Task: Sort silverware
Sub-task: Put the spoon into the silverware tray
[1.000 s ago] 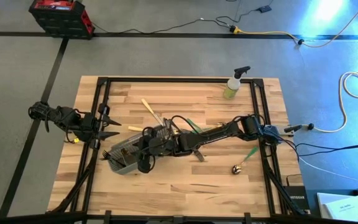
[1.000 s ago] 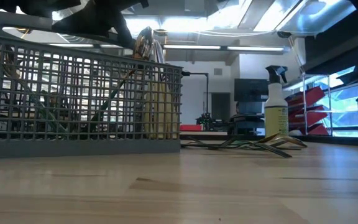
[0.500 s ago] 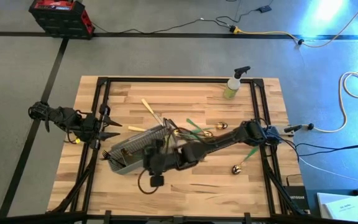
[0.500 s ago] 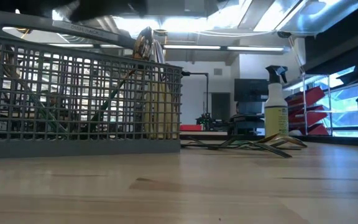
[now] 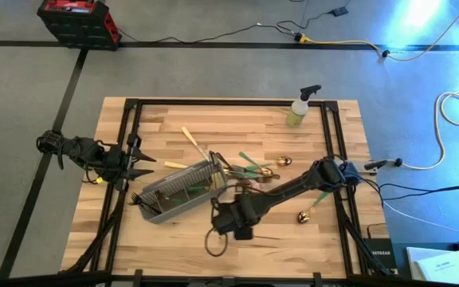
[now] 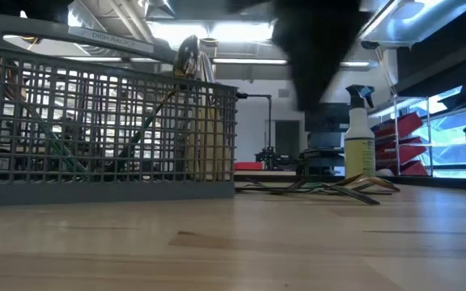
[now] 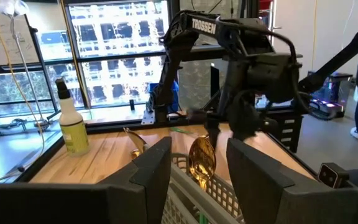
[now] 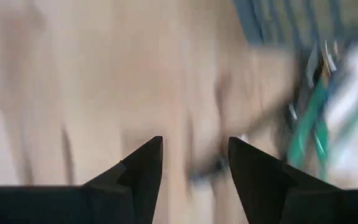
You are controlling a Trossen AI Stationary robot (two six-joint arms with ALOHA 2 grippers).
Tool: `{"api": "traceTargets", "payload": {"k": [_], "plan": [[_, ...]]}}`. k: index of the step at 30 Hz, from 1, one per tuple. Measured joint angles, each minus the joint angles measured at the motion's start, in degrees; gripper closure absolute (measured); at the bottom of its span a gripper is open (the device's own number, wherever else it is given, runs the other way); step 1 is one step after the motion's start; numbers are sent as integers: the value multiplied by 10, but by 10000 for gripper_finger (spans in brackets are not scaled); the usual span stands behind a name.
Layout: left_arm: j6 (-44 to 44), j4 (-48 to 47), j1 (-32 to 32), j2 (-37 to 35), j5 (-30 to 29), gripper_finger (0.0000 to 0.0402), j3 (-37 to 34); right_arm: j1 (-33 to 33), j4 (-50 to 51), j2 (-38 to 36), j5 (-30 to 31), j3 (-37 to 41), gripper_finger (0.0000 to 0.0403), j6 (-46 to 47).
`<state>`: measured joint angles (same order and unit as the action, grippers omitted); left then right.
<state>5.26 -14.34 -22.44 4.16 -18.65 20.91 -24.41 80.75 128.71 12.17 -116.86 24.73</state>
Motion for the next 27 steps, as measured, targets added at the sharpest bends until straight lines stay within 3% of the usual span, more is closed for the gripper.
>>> {"api": "traceTargets", "payload": {"k": [4,8,16,21,27], "plan": [[1,0,0,0,0,261,0,-5,63,-33,-29,31,237,5],[1,-1,0,0,0,261,0,-2,90,-69,-125,93,237,-25],[1,-1,0,0,2,261,0,-27,92,-188,-268,374,237,-173],[7,-1,0,0,2,261,0,-44,90,-240,-256,503,237,-219],[7,-1,0,0,2,261,0,-65,40,-235,-197,542,237,-264]]}}
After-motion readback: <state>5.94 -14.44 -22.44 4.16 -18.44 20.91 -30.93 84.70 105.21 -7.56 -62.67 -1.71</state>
